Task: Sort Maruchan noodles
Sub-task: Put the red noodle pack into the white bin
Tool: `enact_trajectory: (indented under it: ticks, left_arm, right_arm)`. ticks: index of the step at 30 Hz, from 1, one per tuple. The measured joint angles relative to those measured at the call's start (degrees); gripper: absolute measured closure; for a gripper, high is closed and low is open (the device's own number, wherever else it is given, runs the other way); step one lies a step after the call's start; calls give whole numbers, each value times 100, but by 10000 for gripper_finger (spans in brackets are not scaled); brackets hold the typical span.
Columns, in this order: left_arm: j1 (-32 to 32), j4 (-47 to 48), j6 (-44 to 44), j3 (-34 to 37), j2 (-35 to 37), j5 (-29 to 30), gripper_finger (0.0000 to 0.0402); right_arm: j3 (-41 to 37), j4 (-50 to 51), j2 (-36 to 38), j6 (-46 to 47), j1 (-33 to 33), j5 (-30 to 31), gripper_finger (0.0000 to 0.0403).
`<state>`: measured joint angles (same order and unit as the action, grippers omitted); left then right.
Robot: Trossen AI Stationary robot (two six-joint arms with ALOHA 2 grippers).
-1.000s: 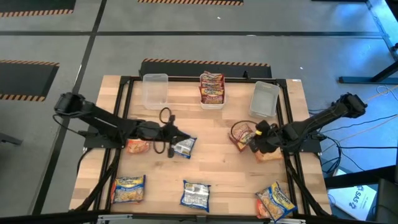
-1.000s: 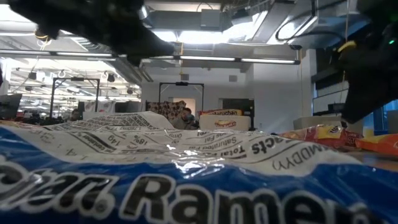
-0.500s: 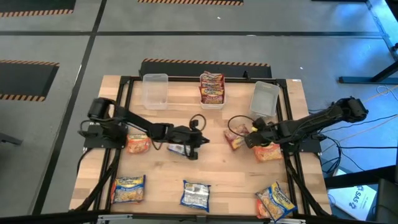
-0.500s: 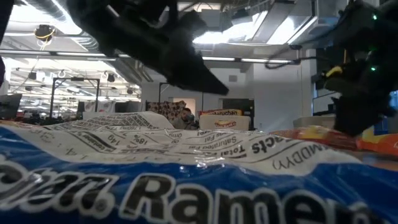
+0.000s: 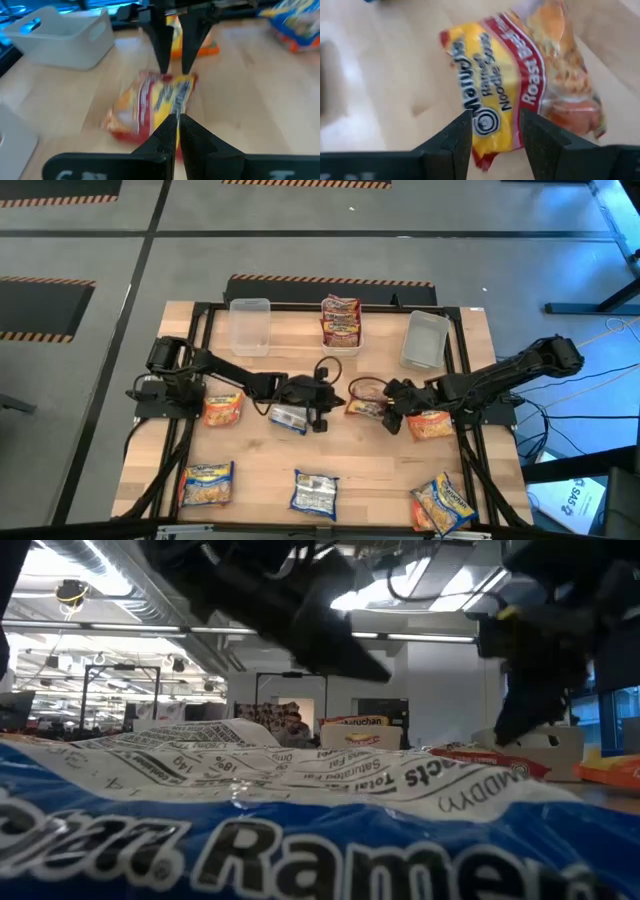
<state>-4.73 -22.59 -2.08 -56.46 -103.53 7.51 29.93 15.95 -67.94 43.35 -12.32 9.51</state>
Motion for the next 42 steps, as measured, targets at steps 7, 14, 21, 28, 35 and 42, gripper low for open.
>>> enact_trajectory:
  ticks: [7,14,21,28,35,42]
  left_arm:
    - [73,173,181,-377,-401,-675,385]
    - [-180,-509,569,-373,-1352,-825,385]
    - [-56,-740,602,-379,-1628,17,385]
    - [328,-376,603,-374,-1558,401,385]
    - [597,-189,526,-372,-1358,117,385]
    - [436,1154,288,-346,-411,-375,385]
  right_arm:
    - [425,967,104,-678,34,1487,253]
    - [130,1149,-175,-564,536,1980,253]
    - [-28,276,-653,-760,629,980,253]
    - [-28,-151,-722,-131,389,-315,253]
    - [-27,-1152,-722,-190,-123,-331,253]
    - [607,-42,-549,-782,-59,37,253]
